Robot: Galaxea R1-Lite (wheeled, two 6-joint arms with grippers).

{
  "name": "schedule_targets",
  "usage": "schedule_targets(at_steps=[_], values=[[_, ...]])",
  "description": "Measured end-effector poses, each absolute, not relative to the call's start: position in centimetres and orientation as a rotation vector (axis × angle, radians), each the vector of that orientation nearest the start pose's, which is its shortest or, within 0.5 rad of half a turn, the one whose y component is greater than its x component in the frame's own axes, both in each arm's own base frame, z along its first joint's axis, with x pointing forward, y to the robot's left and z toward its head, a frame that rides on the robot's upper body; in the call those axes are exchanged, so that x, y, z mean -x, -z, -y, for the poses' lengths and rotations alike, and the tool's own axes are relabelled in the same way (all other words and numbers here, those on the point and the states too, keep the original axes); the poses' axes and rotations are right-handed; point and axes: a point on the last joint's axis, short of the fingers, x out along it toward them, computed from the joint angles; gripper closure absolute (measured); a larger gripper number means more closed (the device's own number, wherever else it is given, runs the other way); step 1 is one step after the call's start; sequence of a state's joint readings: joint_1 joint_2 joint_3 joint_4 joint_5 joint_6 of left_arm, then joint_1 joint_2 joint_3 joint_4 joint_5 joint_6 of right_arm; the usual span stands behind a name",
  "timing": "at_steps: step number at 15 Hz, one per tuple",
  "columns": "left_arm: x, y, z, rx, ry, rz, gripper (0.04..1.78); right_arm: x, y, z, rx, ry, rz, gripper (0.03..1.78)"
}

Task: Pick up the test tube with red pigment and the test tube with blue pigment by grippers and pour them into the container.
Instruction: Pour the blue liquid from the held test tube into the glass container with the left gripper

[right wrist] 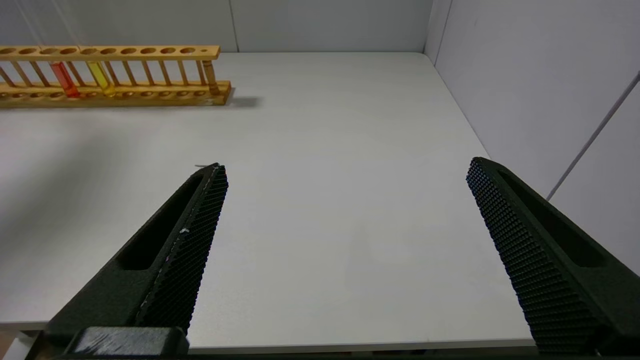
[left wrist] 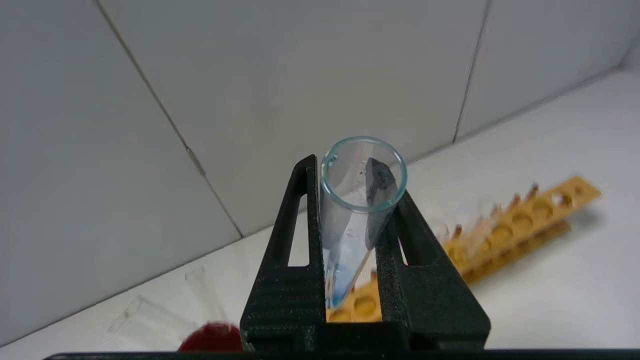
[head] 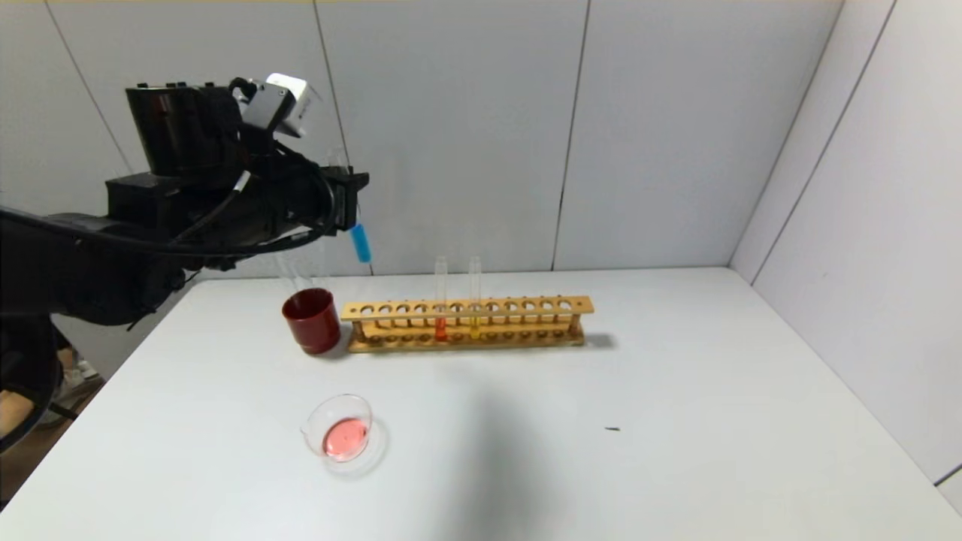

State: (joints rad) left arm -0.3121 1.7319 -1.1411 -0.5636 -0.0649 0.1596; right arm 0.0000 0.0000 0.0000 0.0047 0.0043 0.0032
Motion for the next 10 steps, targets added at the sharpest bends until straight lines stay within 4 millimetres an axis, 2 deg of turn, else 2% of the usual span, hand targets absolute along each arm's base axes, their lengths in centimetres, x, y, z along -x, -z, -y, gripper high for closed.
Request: schedule_targets(at_steps=[7, 10], values=[[-26.3, -19.8, 5.8, -0.58, 0.278, 0.023, 1.49, 2.3, -7.5, 0.0, -0.003, -0.004, -0.005, 0.06], [-24.1, -17.6, 4.9, -0.782, 0.324, 0.089, 1.49, 2.3, -7.5, 0.0, -0.003, -0.004, -0.004, 0.06]])
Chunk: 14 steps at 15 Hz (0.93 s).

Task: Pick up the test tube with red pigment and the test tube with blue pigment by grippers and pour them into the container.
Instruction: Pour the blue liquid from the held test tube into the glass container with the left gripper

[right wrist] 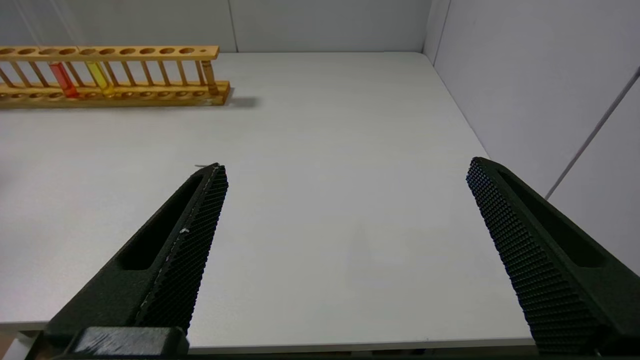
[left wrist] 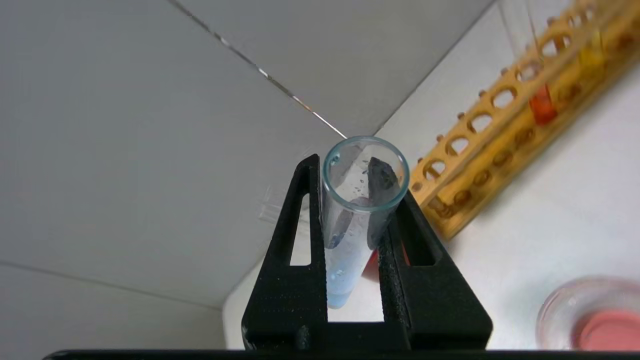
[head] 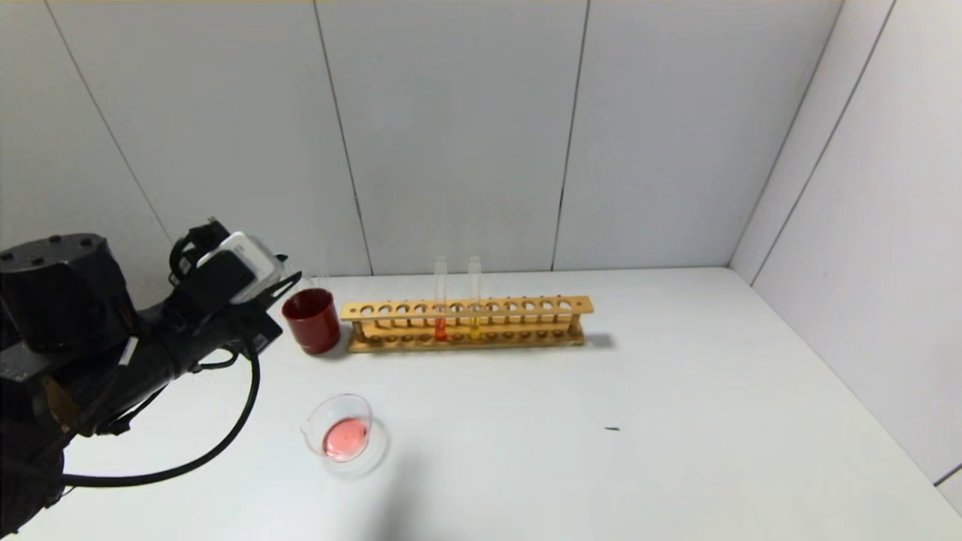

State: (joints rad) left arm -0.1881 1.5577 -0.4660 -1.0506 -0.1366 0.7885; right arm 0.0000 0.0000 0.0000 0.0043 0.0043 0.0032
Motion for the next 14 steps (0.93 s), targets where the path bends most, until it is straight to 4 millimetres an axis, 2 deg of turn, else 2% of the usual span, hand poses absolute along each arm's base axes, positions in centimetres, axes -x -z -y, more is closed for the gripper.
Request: schedule_targets(at_steps=[2, 6, 14], values=[[-23.0, -16.5, 4.7, -0.885, 0.355, 0.119, 1.49, 2.3, -7.5, 0.0, -0.003, -0.003, -0.004, 0.06], [-21.8, -14.6, 4.4, -0.951, 0.403, 0.105, 1.49, 2.3, -7.5, 0.0, -0.003, -0.004, -0.004, 0.06], [-24.0, -12.1, 3.8, -1.132, 0.5, 0.118, 1.49, 2.3, -7.5, 0.0, -0.003, -0.004, -0.004, 0.06]])
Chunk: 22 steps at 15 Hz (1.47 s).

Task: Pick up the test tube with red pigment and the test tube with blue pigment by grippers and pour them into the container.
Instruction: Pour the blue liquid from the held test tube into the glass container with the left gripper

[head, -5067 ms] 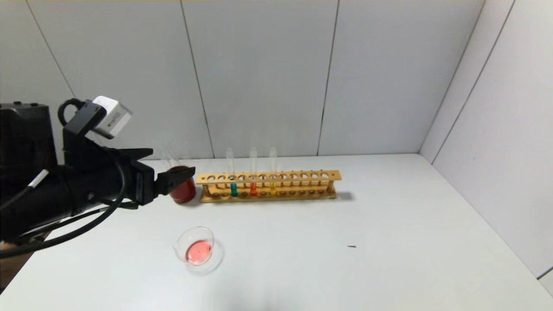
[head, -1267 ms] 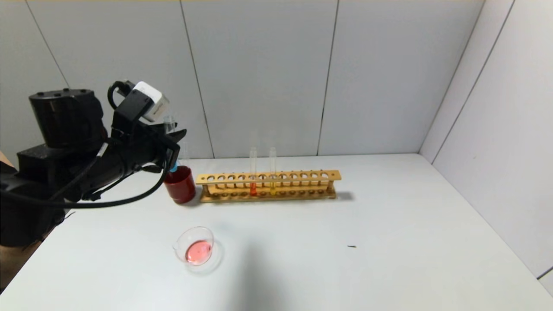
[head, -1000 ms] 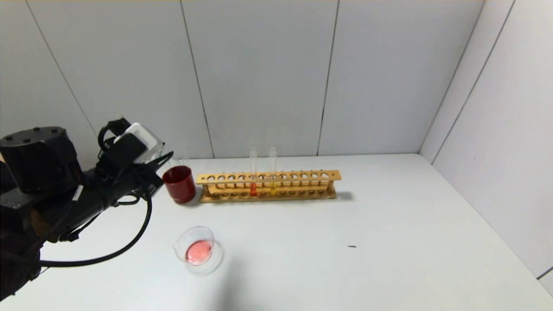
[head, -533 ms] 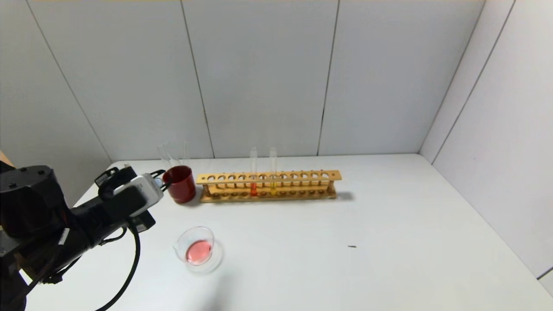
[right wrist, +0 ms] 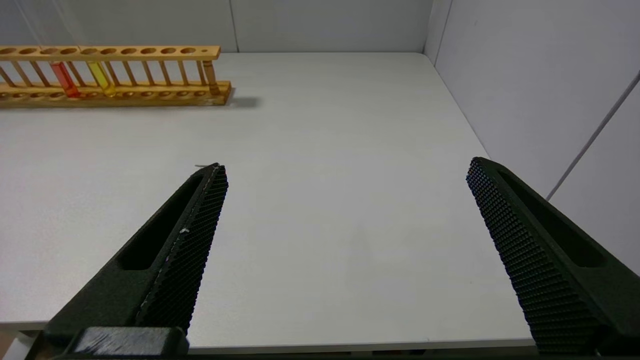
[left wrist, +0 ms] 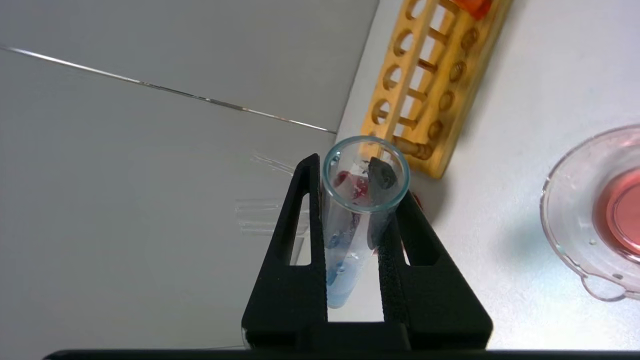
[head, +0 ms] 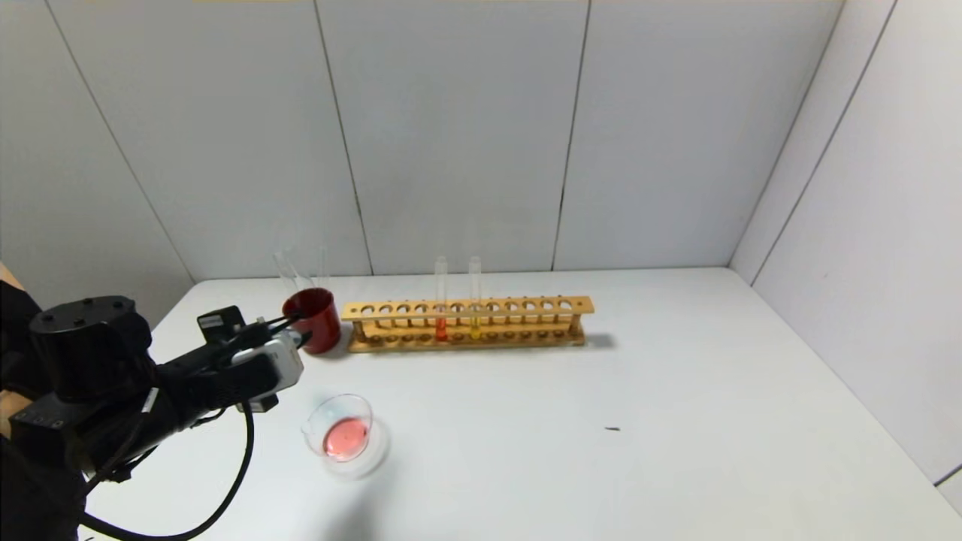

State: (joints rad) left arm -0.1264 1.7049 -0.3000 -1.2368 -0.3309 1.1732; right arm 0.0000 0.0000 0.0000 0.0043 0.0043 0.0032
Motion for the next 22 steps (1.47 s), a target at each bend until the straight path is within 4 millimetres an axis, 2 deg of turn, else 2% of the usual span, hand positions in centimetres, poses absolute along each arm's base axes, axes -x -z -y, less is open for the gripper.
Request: schedule_targets(at_steps=[10, 16, 18, 22], values=[[-24.6, -9.8, 3.8, -1.41, 0.596, 0.155, 1.49, 2.3, -7.5, 0.0, -0.003, -0.004, -0.005, 0.06], [-23.9, -8.0, 2.1, -1.574, 0.651, 0.057, 1.49, 2.3, -7.5, 0.0, -0.003, -0.004, -0.005, 0.06], [-24.4, -7.9, 2.1, -1.608, 0.654, 0.063, 1.49, 2.3, -7.5, 0.0, -0.003, -0.004, -0.005, 0.06], [-26.7, -8.0, 2.4, -1.654, 0.64, 0.102, 1.49, 2.3, -7.5, 0.0, -0.003, -0.004, -0.005, 0.06]])
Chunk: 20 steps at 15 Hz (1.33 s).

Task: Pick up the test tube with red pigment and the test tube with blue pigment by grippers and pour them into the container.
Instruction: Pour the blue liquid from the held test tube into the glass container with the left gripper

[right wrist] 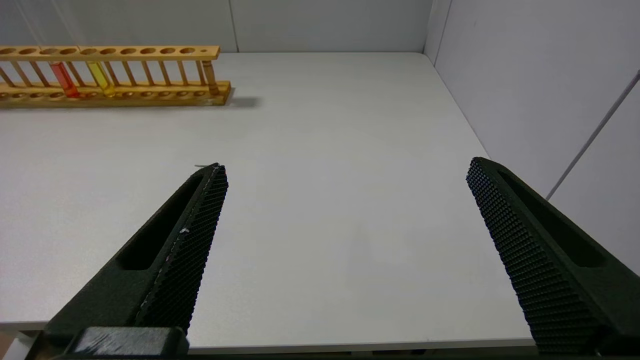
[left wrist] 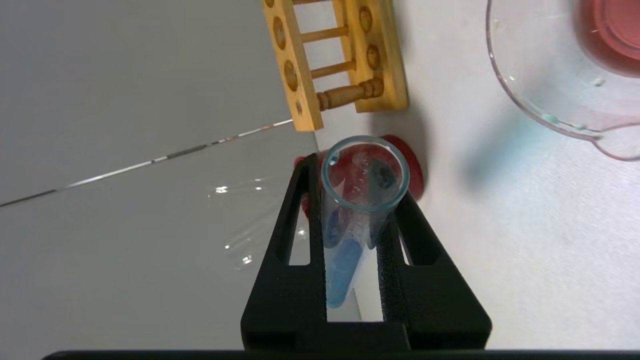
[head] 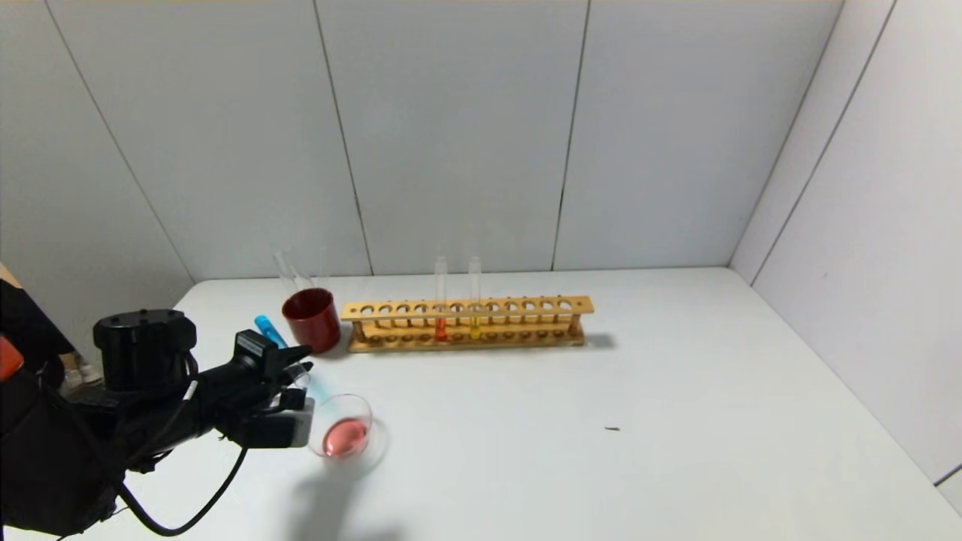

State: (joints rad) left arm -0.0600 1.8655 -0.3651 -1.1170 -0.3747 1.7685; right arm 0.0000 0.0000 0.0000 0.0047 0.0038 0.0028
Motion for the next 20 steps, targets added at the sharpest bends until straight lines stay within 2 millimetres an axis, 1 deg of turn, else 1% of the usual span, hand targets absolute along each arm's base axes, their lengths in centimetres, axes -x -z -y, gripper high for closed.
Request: schedule_targets(at_steps=[2, 6, 9, 11, 20], values=[[-27.2, -7.7, 2.5, -1.686, 0.653, 0.11, 1.49, 2.3, -7.5, 0.0, -0.003, -0.004, -0.005, 0.06], [-27.5, -7.1, 2.5, -1.764, 0.679, 0.137, 1.49, 2.3, -7.5, 0.0, -0.003, -0.004, -0.005, 0.06], [-28.6, -6.7, 2.5, -1.821, 0.719, 0.236, 1.49, 2.3, -7.5, 0.0, -0.003, -0.004, -0.005, 0.06], [-29.1, -6.6, 2.6, -1.825, 0.722, 0.25, 1.49, 2.3, -7.5, 0.0, -0.003, -0.004, -0.005, 0.06], [-29.3, -6.9, 2.6, -1.903, 0.697, 0.288, 1.49, 2.3, -7.5, 0.0, -0.003, -0.004, -0.005, 0.06]])
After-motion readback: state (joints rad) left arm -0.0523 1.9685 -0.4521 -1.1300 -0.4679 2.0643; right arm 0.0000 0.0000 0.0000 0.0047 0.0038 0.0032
